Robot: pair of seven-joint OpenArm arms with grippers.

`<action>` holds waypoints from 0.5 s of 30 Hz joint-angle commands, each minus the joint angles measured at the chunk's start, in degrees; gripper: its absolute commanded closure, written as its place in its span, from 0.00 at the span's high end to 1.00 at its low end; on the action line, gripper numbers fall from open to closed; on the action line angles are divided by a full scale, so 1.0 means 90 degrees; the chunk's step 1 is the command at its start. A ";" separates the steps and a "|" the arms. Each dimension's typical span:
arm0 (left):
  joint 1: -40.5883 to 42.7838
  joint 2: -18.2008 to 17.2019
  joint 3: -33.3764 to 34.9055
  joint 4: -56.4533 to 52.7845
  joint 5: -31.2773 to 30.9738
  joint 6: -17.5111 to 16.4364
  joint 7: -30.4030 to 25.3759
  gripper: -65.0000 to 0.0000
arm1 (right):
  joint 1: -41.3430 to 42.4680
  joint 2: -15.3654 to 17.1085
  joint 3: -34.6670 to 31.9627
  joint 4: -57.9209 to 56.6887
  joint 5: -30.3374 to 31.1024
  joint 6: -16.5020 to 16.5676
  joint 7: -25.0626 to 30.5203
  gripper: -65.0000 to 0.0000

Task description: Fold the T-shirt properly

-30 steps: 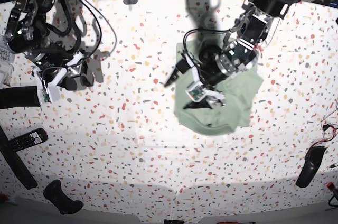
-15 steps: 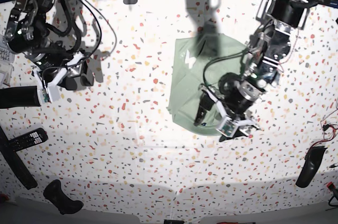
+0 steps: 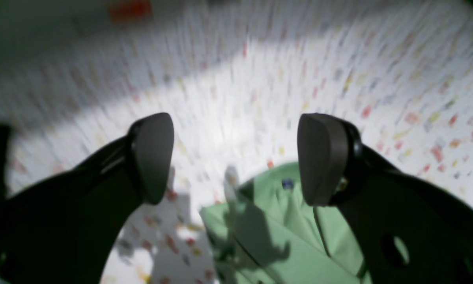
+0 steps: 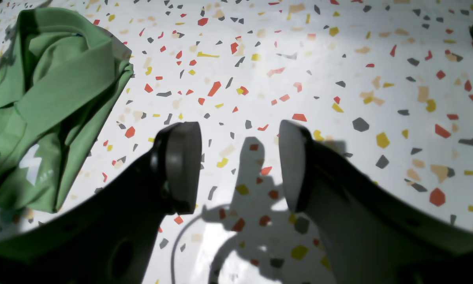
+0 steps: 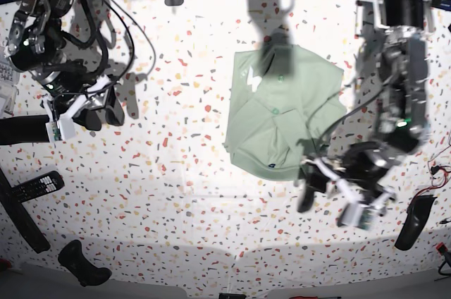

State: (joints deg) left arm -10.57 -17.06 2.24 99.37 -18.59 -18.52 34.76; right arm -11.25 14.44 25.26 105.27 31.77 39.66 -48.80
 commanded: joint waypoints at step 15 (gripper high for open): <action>0.2511 -0.0998 -0.1841 0.0770 -0.0952 -0.0707 -0.0112 0.68 | -0.0971 0.0085 0.0129 0.0748 0.0877 0.0038 -0.0379 0.46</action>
State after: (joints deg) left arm 12.82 -25.23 -13.93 105.25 -26.63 -24.69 35.24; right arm -20.32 14.44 25.96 110.93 38.68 39.72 -53.63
